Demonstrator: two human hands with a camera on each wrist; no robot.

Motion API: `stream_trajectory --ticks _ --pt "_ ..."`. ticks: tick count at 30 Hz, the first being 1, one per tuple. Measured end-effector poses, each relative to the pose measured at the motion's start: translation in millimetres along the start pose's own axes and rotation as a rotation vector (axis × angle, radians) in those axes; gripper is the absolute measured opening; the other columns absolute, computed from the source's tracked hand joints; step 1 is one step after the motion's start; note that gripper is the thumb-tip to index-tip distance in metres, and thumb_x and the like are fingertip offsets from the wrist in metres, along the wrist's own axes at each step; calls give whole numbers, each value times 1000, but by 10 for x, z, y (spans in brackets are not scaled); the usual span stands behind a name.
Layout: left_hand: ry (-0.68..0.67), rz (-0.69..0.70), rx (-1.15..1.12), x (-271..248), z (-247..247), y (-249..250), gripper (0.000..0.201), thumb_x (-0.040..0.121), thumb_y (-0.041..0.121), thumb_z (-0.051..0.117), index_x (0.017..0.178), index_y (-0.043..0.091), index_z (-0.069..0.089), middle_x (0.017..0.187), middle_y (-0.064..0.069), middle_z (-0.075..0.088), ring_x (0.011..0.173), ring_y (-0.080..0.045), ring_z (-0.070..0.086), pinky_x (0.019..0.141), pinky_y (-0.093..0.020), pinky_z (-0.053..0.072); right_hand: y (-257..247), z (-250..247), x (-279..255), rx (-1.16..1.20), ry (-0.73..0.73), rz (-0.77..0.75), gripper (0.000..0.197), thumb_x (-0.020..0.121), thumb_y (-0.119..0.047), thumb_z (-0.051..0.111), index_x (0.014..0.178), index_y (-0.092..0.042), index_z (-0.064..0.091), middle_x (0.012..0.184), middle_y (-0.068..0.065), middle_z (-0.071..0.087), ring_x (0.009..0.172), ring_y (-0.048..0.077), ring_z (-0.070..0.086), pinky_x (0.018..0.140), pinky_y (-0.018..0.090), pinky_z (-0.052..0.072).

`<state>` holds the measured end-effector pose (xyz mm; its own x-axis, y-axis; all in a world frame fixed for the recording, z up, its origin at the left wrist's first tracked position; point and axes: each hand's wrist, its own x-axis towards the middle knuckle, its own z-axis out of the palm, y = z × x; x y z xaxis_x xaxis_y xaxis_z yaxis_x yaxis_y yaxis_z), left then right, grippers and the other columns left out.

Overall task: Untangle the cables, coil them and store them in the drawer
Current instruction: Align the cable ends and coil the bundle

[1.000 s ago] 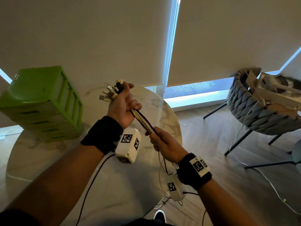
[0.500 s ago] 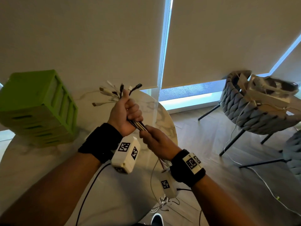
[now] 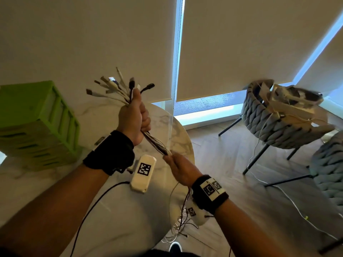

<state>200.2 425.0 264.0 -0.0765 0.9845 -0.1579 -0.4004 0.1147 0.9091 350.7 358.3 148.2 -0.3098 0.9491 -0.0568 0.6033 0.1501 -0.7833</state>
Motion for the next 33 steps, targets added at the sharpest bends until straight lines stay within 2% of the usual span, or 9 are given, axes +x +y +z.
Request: stream_trajectory --ticks 7,10,13,18,21,24,26,29,33 --pt "96 -21 -253 169 -120 264 57 96 55 40 52 24 20 40 7 14 33 -10 12 38 -19 14 60 -135 -59 120 -51 2 31 100 -43 38 77 -25 48 68 -6 44 60 7 41 62 29 40" --pt "125 -45 -426 194 -290 185 53 95 49 48 53 20 36 41 6 31 37 -10 35 48 -22 37 -10 -228 -107 211 8 45 37 99 -44 40 71 -21 45 62 -6 41 52 5 38 57 26 37" --pt "-71 -128 -503 13 -266 -20 35 84 48 58 72 16 60 69 0 64 74 -20 67 87 -35 50 -250 -353 -76 306 -8 -7 40 99 -46 39 70 -18 45 58 -5 41 49 7 37 52 24 36" --pt "-184 -164 -491 -220 -17 -240 27 86 44 52 89 18 60 97 -2 62 102 -21 60 93 -37 47 -530 -406 -7 401 -93 -37 42 99 -45 41 65 -21 44 53 -8 38 46 11 33 45 24 31" --pt "-149 -229 -442 -248 -77 -327 49 82 55 56 99 9 61 99 -10 63 99 -27 59 90 -39 47 -525 -421 -23 459 -53 -54 43 100 -42 39 63 -23 44 51 -9 37 44 9 31 46 24 30" --pt "-387 -466 -236 -442 -87 -541 98 65 71 65 129 -3 52 129 -23 57 123 -37 53 108 -48 37 -560 -444 -11 450 0 -39 44 101 -41 39 69 -16 55 51 -10 44 43 5 40 45 23 35" --pt "-445 -510 -139 -518 -18 -576 83 69 67 63 120 1 60 123 -20 62 118 -35 56 107 -50 37 -567 -457 17 384 -25 -4 43 100 -44 40 73 -16 60 52 -11 50 45 1 47 47 20 38" --pt "-289 -473 -112 -430 109 -513 40 90 48 52 72 14 63 99 -8 71 104 -27 61 94 -41 45 -575 -467 13 377 -95 -5 28 100 -38 43 78 -23 53 48 -10 43 40 7 39 44 24 30" --pt "-280 -416 -223 -329 240 -271 64 99 49 32 44 17 39 75 -9 69 92 -30 68 93 -41 46 -469 -503 -74 546 -139 -19 28 96 -19 55 68 -20 51 48 -7 41 41 12 34 43 24 31"
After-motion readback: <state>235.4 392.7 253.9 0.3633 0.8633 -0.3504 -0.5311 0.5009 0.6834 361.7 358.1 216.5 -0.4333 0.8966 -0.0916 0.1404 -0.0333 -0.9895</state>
